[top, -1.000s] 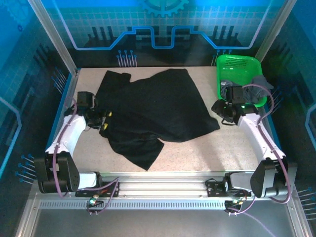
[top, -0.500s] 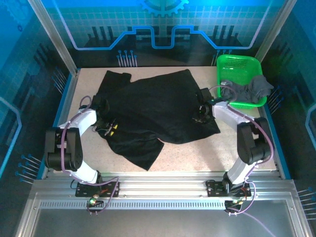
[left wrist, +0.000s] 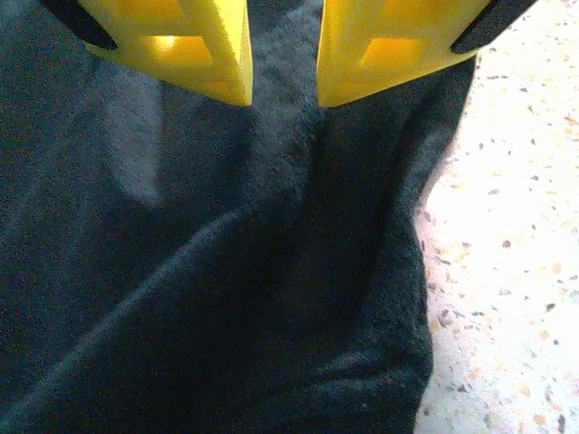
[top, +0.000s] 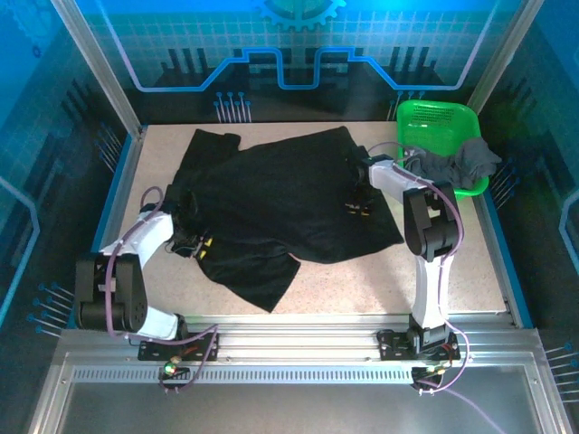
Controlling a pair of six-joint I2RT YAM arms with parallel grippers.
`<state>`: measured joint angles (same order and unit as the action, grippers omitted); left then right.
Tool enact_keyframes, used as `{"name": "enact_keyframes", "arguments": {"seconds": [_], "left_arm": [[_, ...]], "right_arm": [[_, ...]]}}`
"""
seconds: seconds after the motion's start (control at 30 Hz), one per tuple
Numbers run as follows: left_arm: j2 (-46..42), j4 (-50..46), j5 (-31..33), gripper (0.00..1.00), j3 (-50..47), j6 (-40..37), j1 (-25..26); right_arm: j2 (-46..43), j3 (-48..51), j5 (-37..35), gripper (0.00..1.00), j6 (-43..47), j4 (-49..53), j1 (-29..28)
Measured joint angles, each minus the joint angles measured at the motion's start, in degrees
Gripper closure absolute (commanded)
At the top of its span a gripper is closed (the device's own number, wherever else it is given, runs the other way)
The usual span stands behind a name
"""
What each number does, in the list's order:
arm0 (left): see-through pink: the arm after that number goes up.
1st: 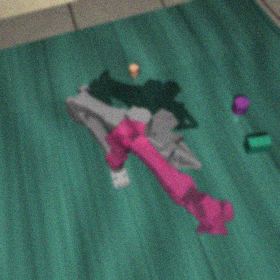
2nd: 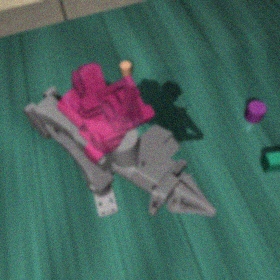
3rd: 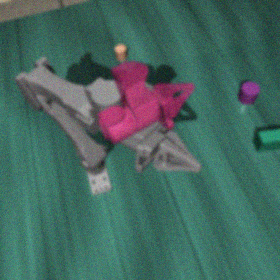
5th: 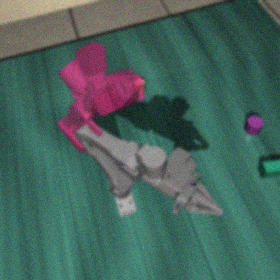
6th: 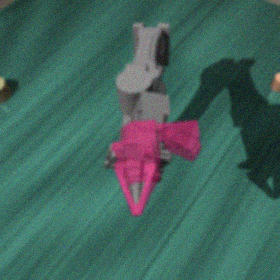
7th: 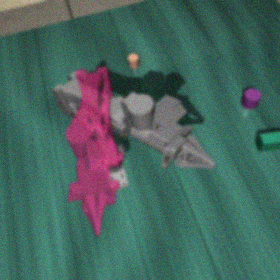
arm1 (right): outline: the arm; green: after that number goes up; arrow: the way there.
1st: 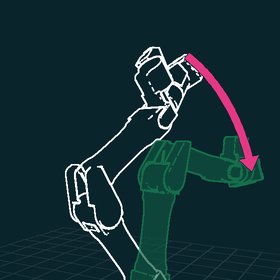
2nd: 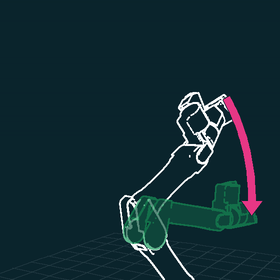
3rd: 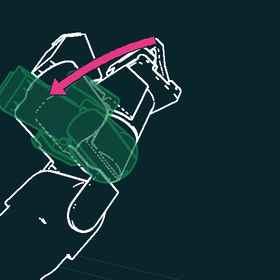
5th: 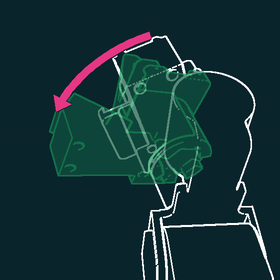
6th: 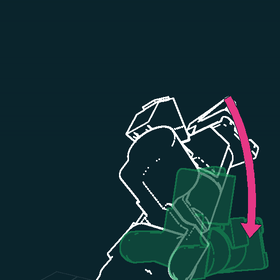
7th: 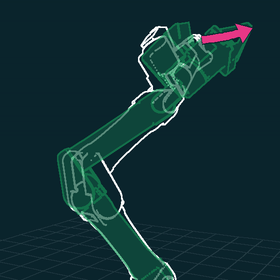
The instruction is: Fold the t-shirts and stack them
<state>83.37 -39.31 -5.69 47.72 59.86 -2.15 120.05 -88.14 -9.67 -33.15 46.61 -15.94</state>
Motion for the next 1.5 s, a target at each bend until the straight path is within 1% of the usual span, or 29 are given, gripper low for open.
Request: {"name": "enact_keyframes", "arguments": {"seconds": [0.1,0.17,0.37,0.5,0.73,0.8,0.83,0.93,0.97,1.03,1.1,1.17,1.27,1.33,1.43,1.5], "left_arm": [[4.3,0.6,0.7,0.74,0.0,-0.1,-1.4],[6.4,0.6,1.7,0.74,0.0,-0.5,-3.2],[8.3,0.5,1.8,0.73,1.1,-4.0,-9.1],[13.8,-1.0,1.1,0.72,6.8,-6.9,-11.0],[25.6,-1.4,0.9,0.68,22.3,-12.1,-12.1],[28.8,-1.2,0.9,0.64,26.9,-13.7,-12.1],[30.1,-1.1,1.0,0.61,29.0,-14.5,-12.1],[31.1,-0.2,2.8,0.44,31.3,-16.5,-12.0],[30.5,-0.3,3.7,0.41,31.3,-17.1,-12.0],[28.2,-0.5,6.1,0.4,30.2,-18.3,-11.6],[22.8,-0.5,7.9,0.41,27.0,-18.4,-10.7],[14.6,-1.2,8.8,0.43,22.1,-17.6,-9.0],[1.9,-2.4,8.7,0.47,13.0,-14.3,-4.5],[-4.0,-3.3,7.1,0.48,6.6,-11.3,-1.4],[-9.6,-5.0,3.3,0.47,-4.2,-6.2,1.3],[-11.6,-6.1,1.0,0.46,-9.4,-3.0,2.3]], "right_arm": [[2.1,-2.8,-0.4,0.73,0.7,2.5,0.7],[3.5,-5.2,-0.4,0.73,1.2,4.2,1.3],[7.6,-12.2,0.0,0.73,2.4,9.5,3.2],[8.5,-13.6,0.8,0.72,2.8,11.0,3.6],[8.5,-13.9,1.4,0.71,2.3,11.7,3.6],[8.7,-14.4,2.1,0.7,1.9,12.2,3.6],[8.9,-14.7,2.5,0.7,1.6,12.2,3.6],[9.0,-16.0,3.1,0.69,1.3,12.4,3.6],[9.0,-16.7,3.2,0.69,1.3,12.5,3.6],[8.4,-17.2,3.2,0.66,1.3,12.1,3.6],[6.5,-16.3,3.1,0.63,1.3,11.5,3.6],[2.1,-12.7,3.0,0.6,1.2,10.2,3.6],[-7.6,-3.8,3.3,0.58,0.2,7.9,3.7],[-14.1,2.9,4.2,0.55,-1.1,6.1,4.1],[-23.3,13.7,5.6,0.51,-3.2,4.0,5.2],[-27.3,19.3,6.3,0.5,-4.2,2.9,5.9]]}}
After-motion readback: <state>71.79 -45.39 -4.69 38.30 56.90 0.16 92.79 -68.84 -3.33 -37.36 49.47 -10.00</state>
